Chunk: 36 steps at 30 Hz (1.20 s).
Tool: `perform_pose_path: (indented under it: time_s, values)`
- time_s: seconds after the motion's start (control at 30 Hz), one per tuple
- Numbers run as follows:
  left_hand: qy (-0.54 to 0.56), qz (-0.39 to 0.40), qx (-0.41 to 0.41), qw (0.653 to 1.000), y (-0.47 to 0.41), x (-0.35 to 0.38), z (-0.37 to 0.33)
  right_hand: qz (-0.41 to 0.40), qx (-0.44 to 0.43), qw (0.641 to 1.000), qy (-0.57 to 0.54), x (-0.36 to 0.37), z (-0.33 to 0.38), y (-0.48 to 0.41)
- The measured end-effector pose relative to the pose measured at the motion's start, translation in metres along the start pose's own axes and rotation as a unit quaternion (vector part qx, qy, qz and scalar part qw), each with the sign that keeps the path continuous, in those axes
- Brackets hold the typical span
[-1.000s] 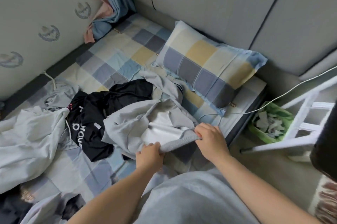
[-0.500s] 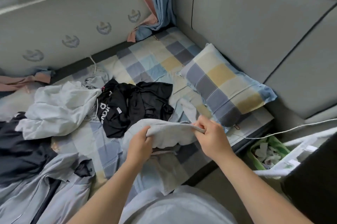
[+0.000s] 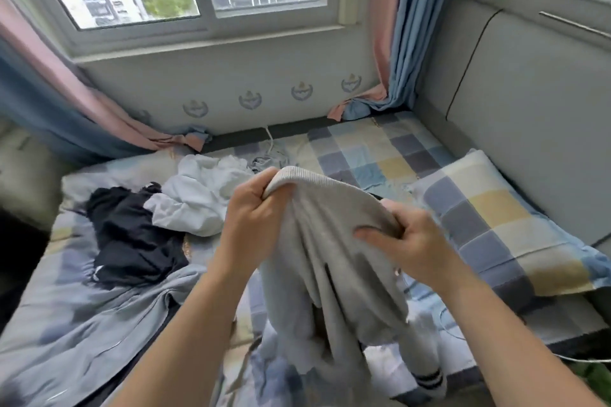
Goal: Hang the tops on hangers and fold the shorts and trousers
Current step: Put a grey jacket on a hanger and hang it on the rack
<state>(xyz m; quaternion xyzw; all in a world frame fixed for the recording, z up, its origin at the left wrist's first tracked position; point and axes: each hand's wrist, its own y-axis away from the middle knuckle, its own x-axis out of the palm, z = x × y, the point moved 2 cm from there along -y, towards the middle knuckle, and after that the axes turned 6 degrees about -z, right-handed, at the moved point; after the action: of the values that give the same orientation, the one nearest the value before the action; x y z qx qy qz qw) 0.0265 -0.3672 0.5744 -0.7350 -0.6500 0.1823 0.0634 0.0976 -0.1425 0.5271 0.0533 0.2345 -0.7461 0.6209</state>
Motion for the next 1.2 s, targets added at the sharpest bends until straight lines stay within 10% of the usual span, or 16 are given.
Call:
perform_pose_path:
  time_s: [0.17, 0.33, 0.57, 0.87, 1.2]
  values:
    - [0.038, -0.061, 0.042, 0.997, 0.007, -0.036, -0.019, 0.122, 0.091, 0.986, 0.068, 0.033, -0.045, 0.010]
    - [0.066, -0.130, 0.023, 0.989, 0.008, -0.055, -0.012, 0.263, 0.215, 0.887, 0.312, 0.043, -0.081, 0.029]
    - [-0.014, -0.124, -0.079, 0.989, 0.012, -0.080, 0.031, 0.186, 0.152, 0.970, 0.022, 0.057, -0.024, 0.020]
    - [-0.075, 0.283, -0.078, 0.953, 0.052, -0.025, 0.034, 0.106, 0.011, 0.993, -0.043, 0.065, 0.055, 0.010]
    - [-0.004, 0.065, 0.015, 0.998, 0.026, -0.011, -0.017, 0.068, 0.022, 0.997, 0.040, 0.017, 0.062, 0.003]
